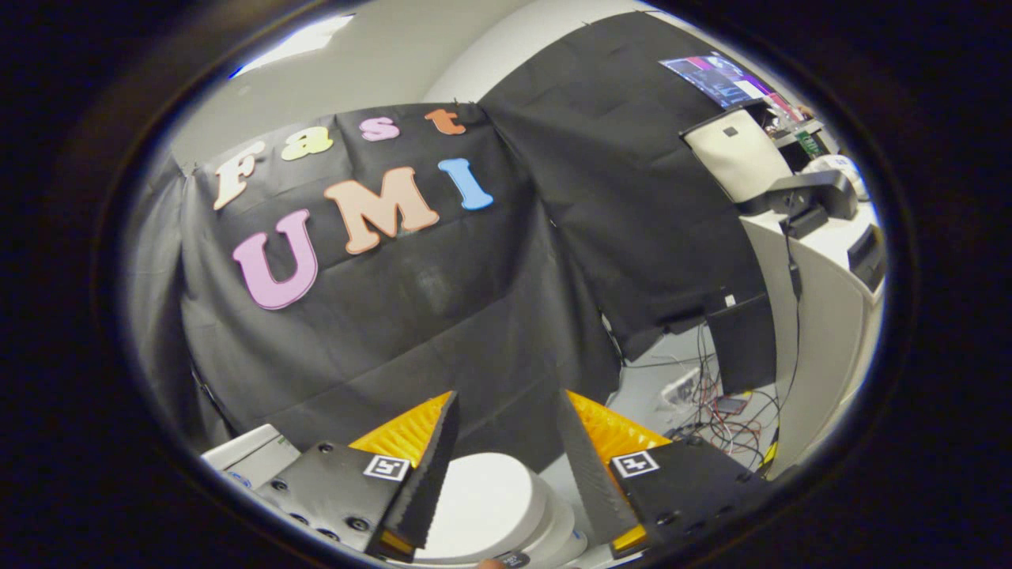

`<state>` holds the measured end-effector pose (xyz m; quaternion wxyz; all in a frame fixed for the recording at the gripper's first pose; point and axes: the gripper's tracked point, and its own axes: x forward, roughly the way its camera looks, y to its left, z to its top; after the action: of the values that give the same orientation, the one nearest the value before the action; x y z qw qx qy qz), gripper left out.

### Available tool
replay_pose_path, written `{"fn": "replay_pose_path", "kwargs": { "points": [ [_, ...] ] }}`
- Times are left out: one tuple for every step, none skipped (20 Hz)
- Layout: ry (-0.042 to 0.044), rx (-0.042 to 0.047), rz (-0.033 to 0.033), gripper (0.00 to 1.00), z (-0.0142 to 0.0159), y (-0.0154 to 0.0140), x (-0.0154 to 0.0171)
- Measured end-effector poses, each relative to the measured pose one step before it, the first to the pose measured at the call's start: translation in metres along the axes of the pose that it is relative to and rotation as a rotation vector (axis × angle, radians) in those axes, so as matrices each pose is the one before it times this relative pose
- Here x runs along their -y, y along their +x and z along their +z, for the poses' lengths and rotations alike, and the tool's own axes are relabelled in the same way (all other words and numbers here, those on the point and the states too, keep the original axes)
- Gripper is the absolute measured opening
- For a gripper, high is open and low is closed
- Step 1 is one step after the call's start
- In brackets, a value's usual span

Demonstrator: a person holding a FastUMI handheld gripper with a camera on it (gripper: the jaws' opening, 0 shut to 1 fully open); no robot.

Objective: Open the toilet lid.

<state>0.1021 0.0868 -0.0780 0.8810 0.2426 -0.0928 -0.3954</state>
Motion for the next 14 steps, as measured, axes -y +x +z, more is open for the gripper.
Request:
{"fn": "replay_pose_path", "kwargs": {
  "points": [
    [0.0132,-0.02039,-0.00322,0.89,-0.00942,-0.00186,-0.00114],
    [0.01804,-0.01489,-0.00049,0.9,-0.0079,-0.00271,-0.00157],
    [0.02384,-0.01098,-0.00174,0.9,-0.00767,-0.00172,-0.00096],
    [0.02659,-0.01053,-0.00425,0.93,-0.00823,-0.00084,-0.00043],
    [0.03142,-0.01223,-0.00864,0.96,-0.00744,-0.00044,0.0011],
    [0.03376,-0.01013,-0.00946,0.97,-0.00971,-0.00293,0.00143],
    [0.0317,-0.01209,-0.00907,0.97,-0.00921,-0.00118,0.00197],
    [0.02776,-0.01414,-0.00832,0.97,-0.00859,-0.00164,0.00144],
    [0.0244,-0.01574,-0.01231,0.97,-0.00971,-0.00028,0.00307],
    [0.02045,-0.01889,-0.00939,0.97,-0.01045,-0.00097,0.00264],
    [0.01836,-0.01957,-0.00886,0.97,-0.00915,-0.00004,0.00318],
    [0.01319,-0.01675,-0.01262,0.97,-0.00967,-0.00147,0.00392],
    [0.01163,-0.02132,-0.01649,0.97,-0.0094,-0.00014,0.00574],
    [0.01402,-0.02506,-0.01327,0.97,-0.01095,-0.00022,0.00448]
  ]
}}
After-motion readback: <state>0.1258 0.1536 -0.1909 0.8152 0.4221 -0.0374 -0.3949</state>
